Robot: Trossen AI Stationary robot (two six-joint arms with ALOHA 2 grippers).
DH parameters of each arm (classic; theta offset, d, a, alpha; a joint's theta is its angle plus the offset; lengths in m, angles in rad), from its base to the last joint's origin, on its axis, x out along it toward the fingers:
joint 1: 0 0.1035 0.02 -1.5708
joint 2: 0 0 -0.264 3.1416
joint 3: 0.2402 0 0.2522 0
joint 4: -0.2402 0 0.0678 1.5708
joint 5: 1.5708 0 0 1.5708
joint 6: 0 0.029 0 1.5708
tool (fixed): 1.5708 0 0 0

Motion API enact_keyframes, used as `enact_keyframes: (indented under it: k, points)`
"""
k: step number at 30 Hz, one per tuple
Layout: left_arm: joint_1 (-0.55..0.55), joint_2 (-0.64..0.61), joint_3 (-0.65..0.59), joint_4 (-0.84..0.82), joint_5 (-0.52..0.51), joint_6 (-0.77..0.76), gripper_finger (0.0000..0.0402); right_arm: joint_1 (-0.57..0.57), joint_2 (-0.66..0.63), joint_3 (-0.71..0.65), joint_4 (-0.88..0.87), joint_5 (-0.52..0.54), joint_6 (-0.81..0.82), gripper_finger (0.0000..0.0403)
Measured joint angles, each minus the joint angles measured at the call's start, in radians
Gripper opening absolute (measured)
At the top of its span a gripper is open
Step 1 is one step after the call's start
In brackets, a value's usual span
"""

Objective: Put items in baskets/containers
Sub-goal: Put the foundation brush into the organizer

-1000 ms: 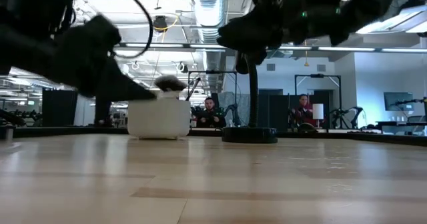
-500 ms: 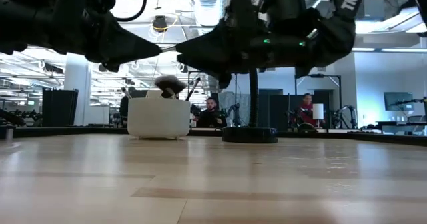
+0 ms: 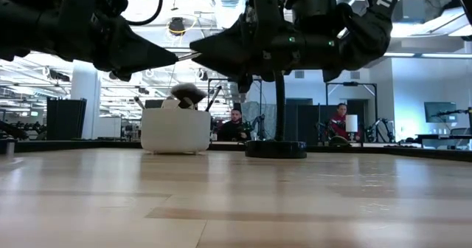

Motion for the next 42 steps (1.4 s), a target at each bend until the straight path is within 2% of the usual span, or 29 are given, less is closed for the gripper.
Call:
enact_keyframes:
  k: [5,15,22,30,33,38,42]
  points:
    - [0.0,0.0,0.0,0.001,0.0,0.0,0.002,-0.002,0.0,0.0,-0.007,0.003,0.005,0.0095]
    - [0.0,0.0,0.0,0.0,-0.005,0.0,0.0021,-0.008,0.0,0.0,-0.013,0.005,0.002,0.002]
    - [0.0,0.0,0.0,0.001,-0.003,-0.003,0.0028,-0.008,0.0,0.0,-0.013,0.005,0.0,0.0029]
    - [0.0,0.0,0.0,0.004,-0.037,0.046,0.0083,-0.009,0.0,0.0,-0.015,0.008,-0.002,0.0016]
    - [0.0,-0.015,0.0,0.005,-0.08,0.069,0.0101,-0.008,0.0,0.0,-0.022,0.043,-0.002,0.0017]
    - [0.0,-0.097,0.0,0.006,-0.106,0.146,0.0127,-0.01,-0.024,0.012,-0.089,0.099,-0.002,0.0029]
    - [0.0,-0.212,0.0,0.006,-0.108,0.213,0.0137,-0.01,-0.062,0.063,-0.223,0.141,-0.044,0.0018]
